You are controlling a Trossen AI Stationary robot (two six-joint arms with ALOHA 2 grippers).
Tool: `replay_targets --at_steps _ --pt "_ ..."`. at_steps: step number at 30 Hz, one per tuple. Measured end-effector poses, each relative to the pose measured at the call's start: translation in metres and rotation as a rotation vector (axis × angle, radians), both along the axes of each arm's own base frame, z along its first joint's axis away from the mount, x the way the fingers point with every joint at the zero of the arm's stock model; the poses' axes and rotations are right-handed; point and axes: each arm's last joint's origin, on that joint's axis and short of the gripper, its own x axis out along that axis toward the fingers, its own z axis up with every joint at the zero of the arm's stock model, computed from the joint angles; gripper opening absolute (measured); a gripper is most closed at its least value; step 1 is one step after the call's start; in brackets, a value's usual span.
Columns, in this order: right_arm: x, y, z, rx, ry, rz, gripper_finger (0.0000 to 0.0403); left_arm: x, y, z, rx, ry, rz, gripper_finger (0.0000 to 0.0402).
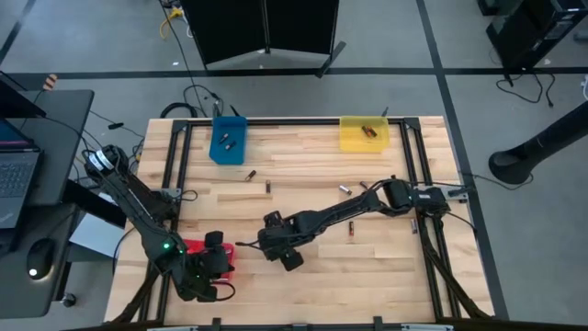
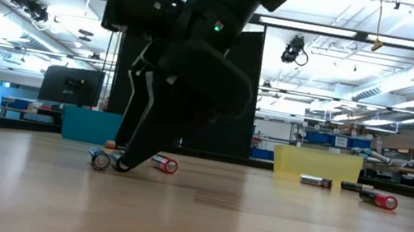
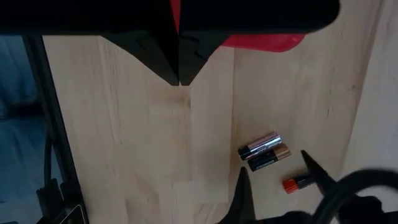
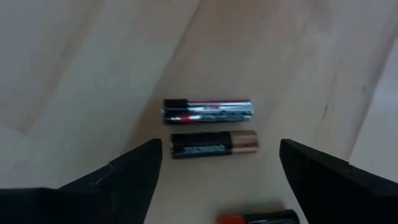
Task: Sort batteries
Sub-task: Put the black battery into the blue bin
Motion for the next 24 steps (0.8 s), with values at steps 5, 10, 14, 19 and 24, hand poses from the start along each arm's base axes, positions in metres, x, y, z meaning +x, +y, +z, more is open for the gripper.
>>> replay_targets --at_steps 5,10,14,19,24 --pt "0.001 -0.007 0.000 0.022 0.013 -0.005 0.0336 0.000 0.000 0.000 0.000 0.001 0.000 0.0005" --pt "0.005 -0.014 -0.004 0.089 0.018 0.007 0.0333 0.000 0.000 0.000 -0.001 0.000 0.000 0.0006" --pt "0.007 -0.018 -0.011 0.109 0.025 -0.001 0.0330 0.000 0.000 0.000 0.000 0.000 0.000 0.0007" --pt "0.008 -0.019 -0.012 0.118 0.021 -0.001 0.0326 0.000 0.000 0.000 0.001 0.000 0.001 0.0007" --pt "0.008 -0.019 -0.012 0.125 0.023 0.001 0.0307 0.000 0.000 0.000 -0.002 -0.002 0.001 0.0007"
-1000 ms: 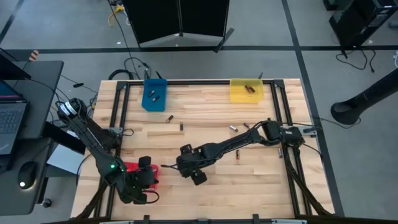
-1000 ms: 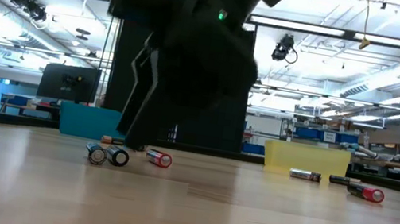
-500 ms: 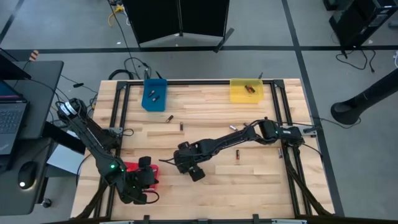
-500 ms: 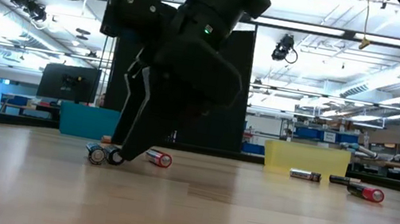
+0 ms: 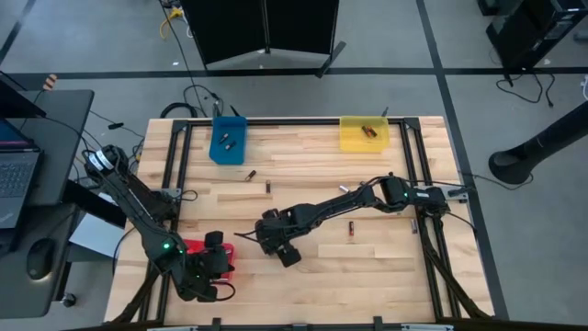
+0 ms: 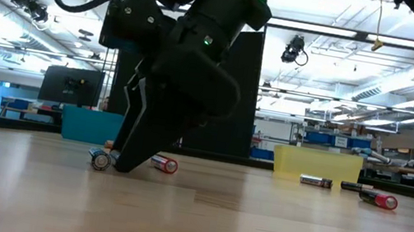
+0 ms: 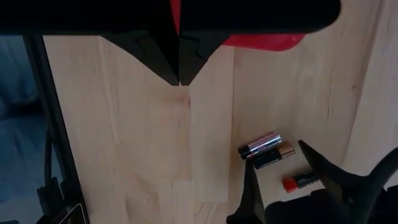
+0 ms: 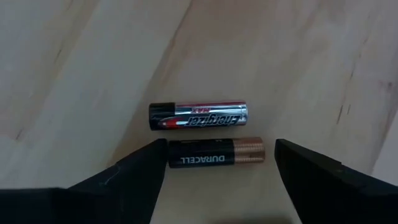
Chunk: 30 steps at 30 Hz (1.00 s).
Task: Sort batteries
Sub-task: Put the black battery into the blue bin
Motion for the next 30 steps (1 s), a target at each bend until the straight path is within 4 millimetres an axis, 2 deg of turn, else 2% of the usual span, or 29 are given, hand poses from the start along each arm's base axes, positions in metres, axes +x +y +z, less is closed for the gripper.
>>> replay_targets --at_steps 7,14,17,24,30 --pt "0.000 0.000 0.000 -0.001 0.003 -0.001 0.0228 0.000 0.000 0.000 0.003 -0.006 0.004 0.0007" --pt "-0.001 0.000 0.003 -0.013 -0.003 -0.008 0.0225 0.001 0.001 0.001 0.017 -0.025 0.019 0.0007" --pt "-0.004 -0.001 0.011 -0.050 -0.005 -0.039 0.0225 0.002 0.002 0.001 0.024 -0.033 0.029 0.0007" --pt "-0.017 -0.017 0.055 -0.151 -0.033 -0.243 0.0225 0.005 0.003 0.002 0.032 -0.059 0.038 0.0008" --pt "-0.044 -0.065 0.114 -0.252 -0.056 -0.580 0.0225 0.016 0.005 0.006 -0.018 -0.115 0.079 0.0008"
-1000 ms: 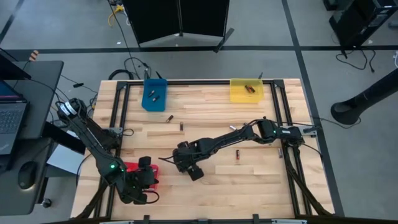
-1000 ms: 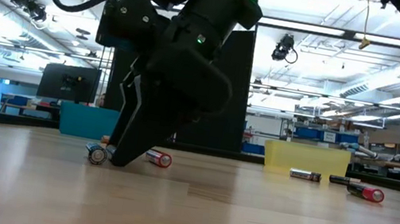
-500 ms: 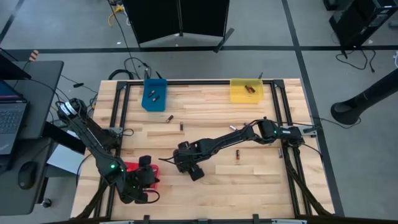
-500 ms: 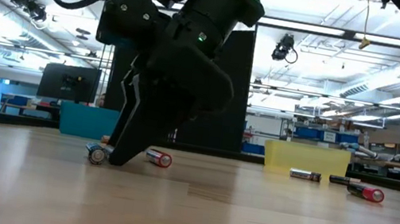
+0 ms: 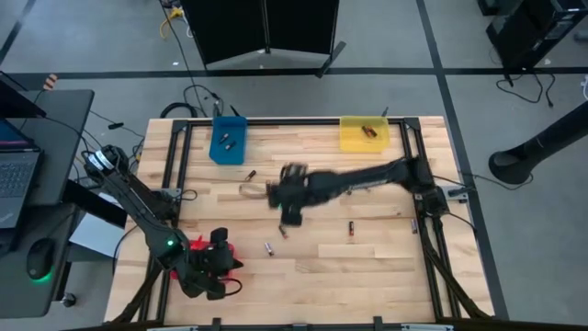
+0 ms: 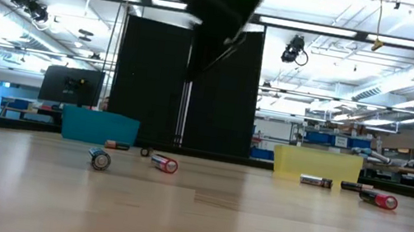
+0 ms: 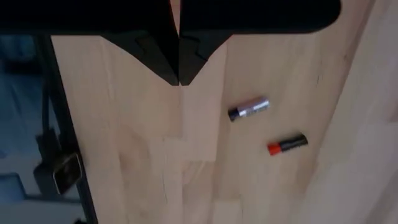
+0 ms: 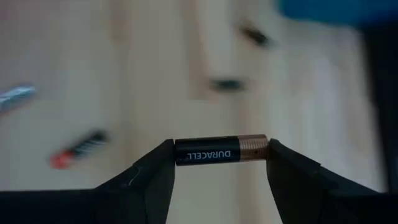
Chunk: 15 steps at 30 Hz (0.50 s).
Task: Sort batteries
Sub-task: Put the black battery into the blue bin
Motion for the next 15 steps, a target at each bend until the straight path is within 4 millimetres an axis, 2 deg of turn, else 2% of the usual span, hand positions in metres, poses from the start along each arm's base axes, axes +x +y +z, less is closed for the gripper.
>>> replay_targets --at_steps 2,8,12,15 --pt "-0.012 -0.024 0.016 -0.002 0.009 -0.118 0.0226 0.003 0.002 0.001 -0.001 -0.025 0.026 0.0008" --pt "-0.052 -0.114 0.052 0.017 -0.003 -0.469 0.0229 0.013 0.010 0.003 0.013 -0.075 0.104 0.0008" --pt "-0.076 -0.168 0.052 0.044 0.008 -0.641 0.0227 0.019 0.018 0.004 0.039 -0.099 0.165 0.0008" --pt "-0.092 -0.199 0.046 0.076 0.031 -0.722 0.0227 0.024 0.024 0.004 0.052 -0.108 0.204 0.0008"
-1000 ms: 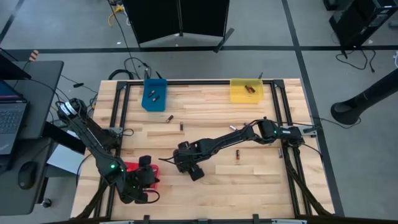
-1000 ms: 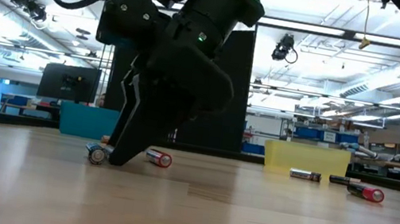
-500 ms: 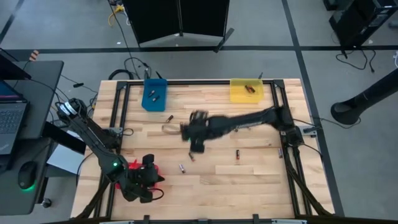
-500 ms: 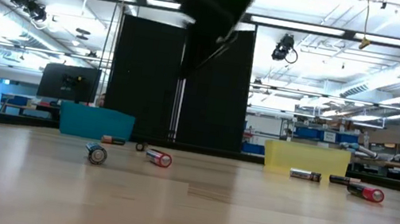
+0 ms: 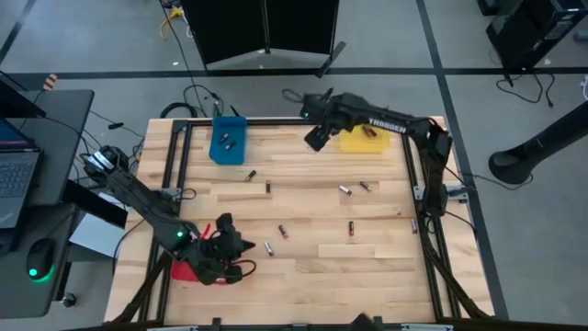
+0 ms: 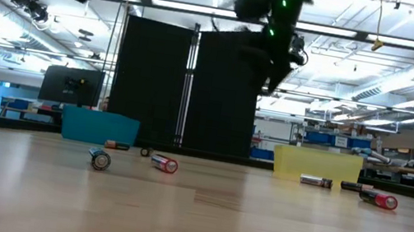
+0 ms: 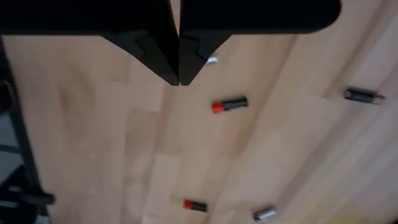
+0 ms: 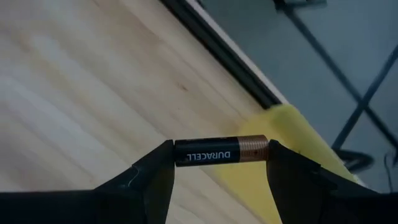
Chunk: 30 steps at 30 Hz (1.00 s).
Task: Sort batteries
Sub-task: Put the black battery into the blue bin
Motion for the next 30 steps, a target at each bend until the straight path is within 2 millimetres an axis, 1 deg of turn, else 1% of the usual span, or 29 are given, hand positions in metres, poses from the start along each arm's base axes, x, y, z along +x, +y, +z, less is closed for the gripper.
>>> replay_targets --at_steps 2,5,11,16,19,21,25,30 --pt "-0.008 -0.014 -0.008 0.032 0.015 -0.023 0.0227 0.003 0.004 0.000 0.009 -0.004 0.024 0.0008" --pt "-0.018 -0.027 -0.020 0.089 0.040 -0.039 0.0227 0.006 0.009 0.000 0.019 -0.001 0.039 0.0008" --pt "-0.034 -0.041 -0.036 0.173 0.086 -0.040 0.0227 0.014 0.020 0.000 0.049 0.009 0.068 0.0007" --pt "-0.043 -0.051 -0.042 0.238 0.088 -0.031 0.0227 0.027 0.040 -0.001 0.139 0.019 0.092 0.0004" --pt "-0.047 -0.055 -0.042 0.267 0.078 -0.009 0.0227 0.039 0.056 -0.006 0.185 -0.017 0.074 0.0003" --pt "-0.050 -0.058 -0.040 0.285 0.061 -0.002 0.0227 0.049 0.069 -0.009 0.162 -0.055 0.022 0.0002" --pt "-0.052 -0.062 -0.038 0.299 0.031 0.035 0.0227 0.061 0.104 -0.019 0.124 -0.155 -0.048 0.0002" --pt "-0.048 -0.065 -0.037 0.346 -0.067 0.115 0.0227 0.069 0.149 -0.018 0.092 -0.264 -0.082 0.0001"
